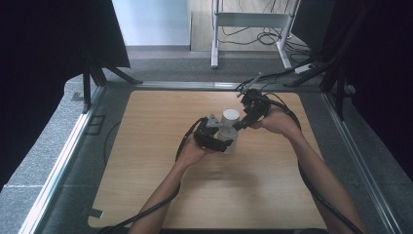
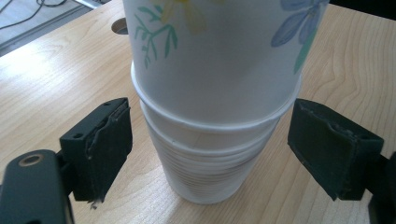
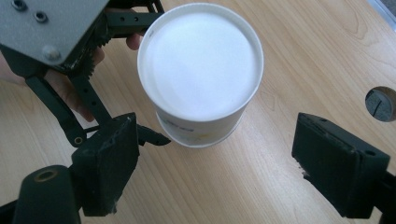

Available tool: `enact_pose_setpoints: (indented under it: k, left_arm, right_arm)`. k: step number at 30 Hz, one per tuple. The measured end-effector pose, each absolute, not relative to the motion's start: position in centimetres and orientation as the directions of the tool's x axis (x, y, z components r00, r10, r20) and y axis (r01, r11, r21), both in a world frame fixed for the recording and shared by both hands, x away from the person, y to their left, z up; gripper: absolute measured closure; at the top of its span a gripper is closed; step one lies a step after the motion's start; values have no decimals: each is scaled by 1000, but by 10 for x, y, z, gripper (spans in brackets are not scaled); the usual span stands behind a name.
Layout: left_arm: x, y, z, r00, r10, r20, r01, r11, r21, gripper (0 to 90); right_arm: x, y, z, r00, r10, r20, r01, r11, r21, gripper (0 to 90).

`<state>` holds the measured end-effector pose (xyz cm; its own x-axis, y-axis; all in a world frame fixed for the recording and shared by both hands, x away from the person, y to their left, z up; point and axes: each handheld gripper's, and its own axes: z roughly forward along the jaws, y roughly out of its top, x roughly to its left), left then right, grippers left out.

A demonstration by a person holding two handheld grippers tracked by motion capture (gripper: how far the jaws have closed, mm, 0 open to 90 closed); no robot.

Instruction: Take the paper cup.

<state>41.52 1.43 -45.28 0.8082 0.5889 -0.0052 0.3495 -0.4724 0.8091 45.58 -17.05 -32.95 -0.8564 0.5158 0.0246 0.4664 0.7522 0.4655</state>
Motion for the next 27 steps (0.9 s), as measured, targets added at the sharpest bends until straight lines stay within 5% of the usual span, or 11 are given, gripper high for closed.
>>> enact_pose_setpoints:
  k: [27]
  left_arm:
    - [415, 12, -455, 803, 596, -2, 350, -468, 811, 216]
  right_arm:
    - [474, -132, -311, -875, 485, -1, 451, 814, 365, 209]
